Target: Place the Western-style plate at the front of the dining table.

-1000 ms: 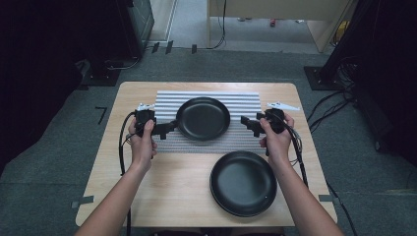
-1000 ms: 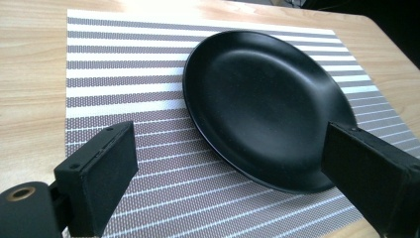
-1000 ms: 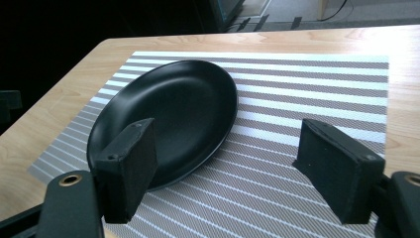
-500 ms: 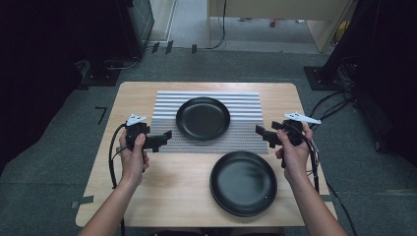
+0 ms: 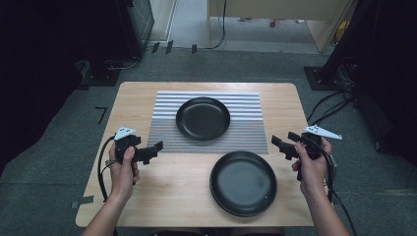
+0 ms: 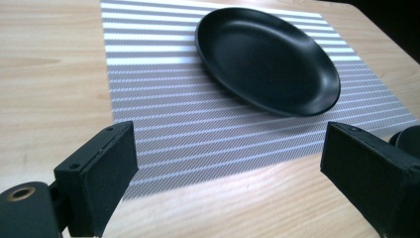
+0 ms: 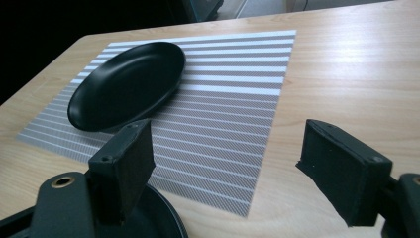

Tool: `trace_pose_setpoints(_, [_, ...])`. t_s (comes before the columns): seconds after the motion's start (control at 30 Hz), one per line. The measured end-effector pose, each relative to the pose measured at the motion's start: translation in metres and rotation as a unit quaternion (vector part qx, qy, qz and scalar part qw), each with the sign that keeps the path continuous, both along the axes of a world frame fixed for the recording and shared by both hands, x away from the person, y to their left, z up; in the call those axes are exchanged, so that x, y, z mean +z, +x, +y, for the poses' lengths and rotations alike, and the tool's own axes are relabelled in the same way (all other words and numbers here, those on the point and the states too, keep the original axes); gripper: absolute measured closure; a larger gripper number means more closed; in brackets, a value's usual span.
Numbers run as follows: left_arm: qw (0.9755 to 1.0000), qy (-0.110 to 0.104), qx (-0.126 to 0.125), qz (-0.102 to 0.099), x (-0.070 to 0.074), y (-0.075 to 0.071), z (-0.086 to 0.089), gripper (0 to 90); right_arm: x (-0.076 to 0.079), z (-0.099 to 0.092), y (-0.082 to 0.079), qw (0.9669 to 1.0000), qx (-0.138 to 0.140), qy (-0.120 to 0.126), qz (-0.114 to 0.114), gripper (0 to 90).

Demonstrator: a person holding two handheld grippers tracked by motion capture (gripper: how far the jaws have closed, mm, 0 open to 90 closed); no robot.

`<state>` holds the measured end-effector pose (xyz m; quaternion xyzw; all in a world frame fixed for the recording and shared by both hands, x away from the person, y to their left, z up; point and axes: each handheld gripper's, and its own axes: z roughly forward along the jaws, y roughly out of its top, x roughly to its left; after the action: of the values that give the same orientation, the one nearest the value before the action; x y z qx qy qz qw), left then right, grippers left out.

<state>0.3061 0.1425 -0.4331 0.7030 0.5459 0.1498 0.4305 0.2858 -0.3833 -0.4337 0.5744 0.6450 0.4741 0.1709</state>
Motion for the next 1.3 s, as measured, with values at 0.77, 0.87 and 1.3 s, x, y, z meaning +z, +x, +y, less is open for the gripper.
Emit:
trace_pose_setpoints(0.77, [0.998, 0.009, 0.061, 0.016, -0.041, -0.048, 0.055, 7.2, -0.037, -0.063, -0.068, 0.9982, -0.057, 0.005, 0.019, 20.6])
trace_pose_setpoints(0.87, [0.9972, 0.014, 0.07, 0.021, -0.049, -0.052, 0.062, 7.1, -0.043, -0.067, -0.075, 0.9978, -0.062, 0.003, 0.025, 20.6])
trace_pose_setpoints(1.3, [0.9913, 0.075, 0.102, 0.036, -0.079, -0.078, 0.085, 7.1, -0.074, -0.072, -0.098, 0.9952, -0.076, -0.021, 0.057, 20.7])
